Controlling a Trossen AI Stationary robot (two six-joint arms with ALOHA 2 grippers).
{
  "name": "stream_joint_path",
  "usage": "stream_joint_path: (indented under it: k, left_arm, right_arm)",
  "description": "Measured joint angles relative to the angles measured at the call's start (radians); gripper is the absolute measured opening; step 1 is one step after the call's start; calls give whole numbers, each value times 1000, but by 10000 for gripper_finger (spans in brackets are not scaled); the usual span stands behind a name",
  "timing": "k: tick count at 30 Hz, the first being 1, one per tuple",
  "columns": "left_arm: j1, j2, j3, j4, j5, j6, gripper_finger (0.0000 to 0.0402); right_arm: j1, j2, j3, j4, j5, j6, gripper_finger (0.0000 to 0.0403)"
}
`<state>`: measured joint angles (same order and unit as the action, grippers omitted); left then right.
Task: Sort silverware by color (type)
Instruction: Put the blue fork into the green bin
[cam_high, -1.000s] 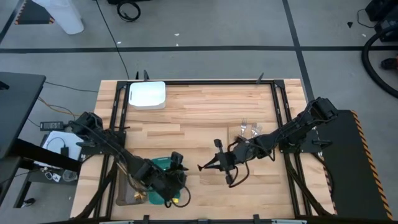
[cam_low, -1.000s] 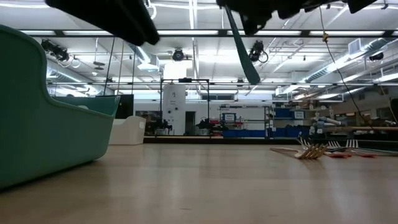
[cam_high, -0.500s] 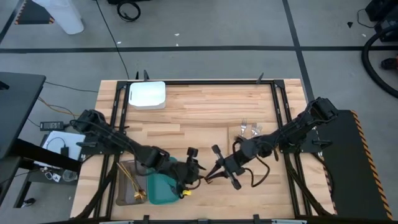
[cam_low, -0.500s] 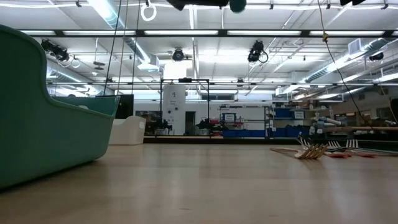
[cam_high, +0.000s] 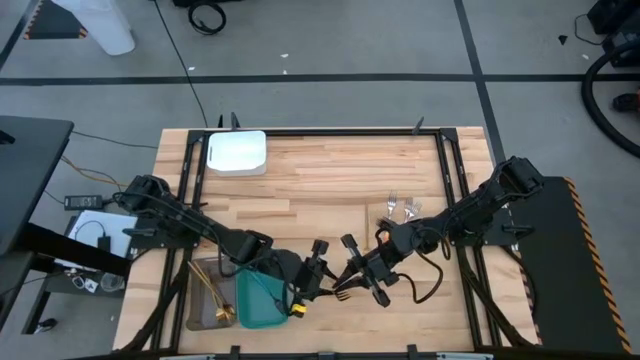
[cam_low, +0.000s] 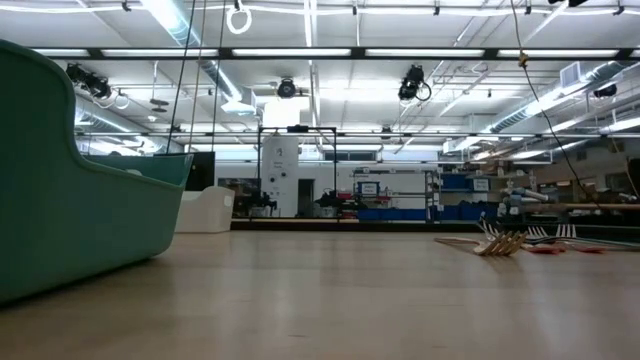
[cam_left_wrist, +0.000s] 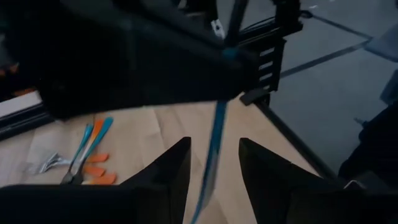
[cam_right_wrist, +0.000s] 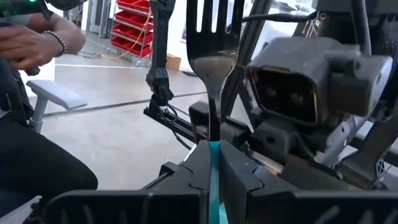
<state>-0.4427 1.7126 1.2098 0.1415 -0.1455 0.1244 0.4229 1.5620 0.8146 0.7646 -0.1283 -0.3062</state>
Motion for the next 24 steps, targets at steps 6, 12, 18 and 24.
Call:
stream_joint_path:
  k: [6, 12, 18, 24]
  left_arm:
    - [2, 0, 0, 17, 20, -6, 141]
    - [9, 0, 0, 18, 21, -8, 134]
    - [28, 0, 0, 20, 87, -9, 65]
    - [41, 0, 0, 14, 129, -7, 13]
  right_arm:
    - [0, 0, 0, -23, -6, 1, 26]
    - [0, 0, 0, -26, -28, 3, 26]
    - [-1, 0, 0, -27, -41, -4, 26]
    - [-6, -1, 0, -45, -46, 0, 33]
